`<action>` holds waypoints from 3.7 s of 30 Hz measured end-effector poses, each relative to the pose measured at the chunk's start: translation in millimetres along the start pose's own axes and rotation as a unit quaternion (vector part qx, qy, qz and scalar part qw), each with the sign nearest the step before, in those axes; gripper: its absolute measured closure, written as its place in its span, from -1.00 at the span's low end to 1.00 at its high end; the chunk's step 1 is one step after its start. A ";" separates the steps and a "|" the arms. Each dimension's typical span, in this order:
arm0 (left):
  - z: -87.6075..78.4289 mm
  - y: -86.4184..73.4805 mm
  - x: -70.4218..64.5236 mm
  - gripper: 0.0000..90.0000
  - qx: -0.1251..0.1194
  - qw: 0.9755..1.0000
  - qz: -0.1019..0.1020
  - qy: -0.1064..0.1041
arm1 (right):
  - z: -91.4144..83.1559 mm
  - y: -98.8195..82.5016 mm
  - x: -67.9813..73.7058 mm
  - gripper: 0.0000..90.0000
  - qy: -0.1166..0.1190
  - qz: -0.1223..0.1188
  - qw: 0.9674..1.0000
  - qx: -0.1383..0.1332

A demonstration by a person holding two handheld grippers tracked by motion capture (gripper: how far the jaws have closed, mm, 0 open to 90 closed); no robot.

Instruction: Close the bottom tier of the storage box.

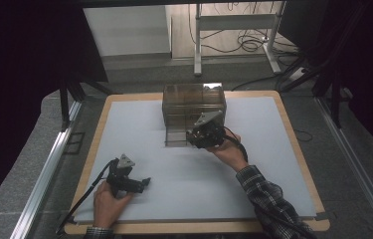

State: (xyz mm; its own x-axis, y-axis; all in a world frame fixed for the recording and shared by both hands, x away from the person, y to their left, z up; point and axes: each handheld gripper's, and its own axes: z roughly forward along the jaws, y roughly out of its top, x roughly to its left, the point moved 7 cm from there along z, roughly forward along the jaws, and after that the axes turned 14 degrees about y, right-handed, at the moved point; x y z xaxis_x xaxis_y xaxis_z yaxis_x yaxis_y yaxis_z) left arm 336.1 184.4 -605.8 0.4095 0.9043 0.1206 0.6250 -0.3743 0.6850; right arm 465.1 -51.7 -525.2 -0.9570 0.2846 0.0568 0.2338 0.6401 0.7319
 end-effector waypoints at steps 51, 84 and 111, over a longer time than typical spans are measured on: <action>-0.1 -0.1 0.0 -1.00 0.000 1.000 0.000 0.000 | 0.1 -51.1 12.4 -0.21 0.033 0.034 0.999 0.018; -0.1 0.0 0.1 -1.00 0.000 1.000 0.001 0.000 | 9.6 -53.6 4.1 -0.22 0.037 0.039 0.998 0.020; 0.0 0.0 0.0 -1.00 0.000 1.000 0.000 0.000 | 15.1 -52.4 -1.2 -0.22 0.028 0.040 0.998 0.027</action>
State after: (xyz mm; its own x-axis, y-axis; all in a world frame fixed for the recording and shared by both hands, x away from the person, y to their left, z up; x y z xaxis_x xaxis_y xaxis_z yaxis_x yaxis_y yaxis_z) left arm 336.1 184.4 -605.8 0.4094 0.9044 0.1204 0.6244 -0.3740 0.6858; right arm 456.6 -74.8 -573.9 -0.9429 0.2962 0.1522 0.3164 0.6547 0.6865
